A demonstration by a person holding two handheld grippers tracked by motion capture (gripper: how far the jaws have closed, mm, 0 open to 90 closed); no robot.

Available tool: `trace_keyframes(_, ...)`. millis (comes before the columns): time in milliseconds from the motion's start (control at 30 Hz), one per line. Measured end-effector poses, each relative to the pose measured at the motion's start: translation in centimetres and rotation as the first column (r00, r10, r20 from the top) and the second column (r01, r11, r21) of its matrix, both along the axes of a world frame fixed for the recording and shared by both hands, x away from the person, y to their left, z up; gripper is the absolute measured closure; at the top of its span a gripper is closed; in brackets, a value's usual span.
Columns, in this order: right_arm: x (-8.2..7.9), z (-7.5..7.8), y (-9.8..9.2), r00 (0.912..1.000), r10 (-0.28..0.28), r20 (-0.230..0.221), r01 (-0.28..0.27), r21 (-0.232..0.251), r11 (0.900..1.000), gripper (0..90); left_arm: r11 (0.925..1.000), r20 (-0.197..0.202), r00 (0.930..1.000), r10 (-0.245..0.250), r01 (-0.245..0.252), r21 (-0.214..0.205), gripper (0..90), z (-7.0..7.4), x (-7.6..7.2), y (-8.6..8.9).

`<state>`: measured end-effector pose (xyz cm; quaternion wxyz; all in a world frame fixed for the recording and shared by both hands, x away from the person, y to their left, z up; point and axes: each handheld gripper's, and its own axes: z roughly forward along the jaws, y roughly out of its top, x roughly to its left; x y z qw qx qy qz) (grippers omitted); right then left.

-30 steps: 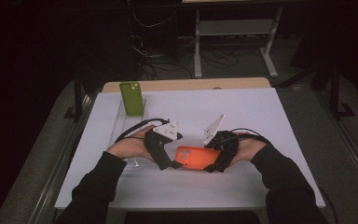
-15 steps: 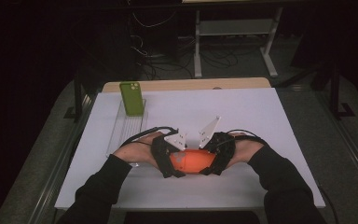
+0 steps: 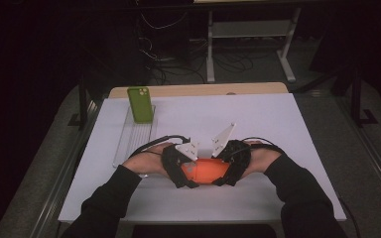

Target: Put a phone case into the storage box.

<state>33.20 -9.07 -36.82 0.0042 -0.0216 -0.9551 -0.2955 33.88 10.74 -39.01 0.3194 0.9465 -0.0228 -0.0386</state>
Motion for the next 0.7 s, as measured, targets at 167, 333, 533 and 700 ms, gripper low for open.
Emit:
trace_keyframes(167,0.1,0.0,0.0,1.0,0.001,-0.004,-0.001,0.004,1.0,15.2,1.0,-0.01,1.0,0.0,0.0,0.002,15.7,0.2,0.1,0.0)
trace_keyframes(333,0.0,0.0,-0.1,0.9997,-0.011,-0.021,0.012,0.024,0.9996,14.6,1.0,-0.011,0.9999,0.009,-0.009,-0.001,16.1,0.4,0.0,0.2)
trace_keyframes(533,0.4,-0.3,-0.6,0.9964,-0.07,-0.048,0.072,0.039,0.9966,1.3,0.9996,0.004,0.9997,0.026,-0.026,0.009,16.1,0.7,0.3,0.6)
trace_keyframes(700,0.7,0.3,-1.9,0.9857,-0.161,-0.049,0.165,0.102,0.981,0.0,0.993,-0.007,0.993,0.118,-0.118,-0.006,16.1,0.6,0.5,1.0)
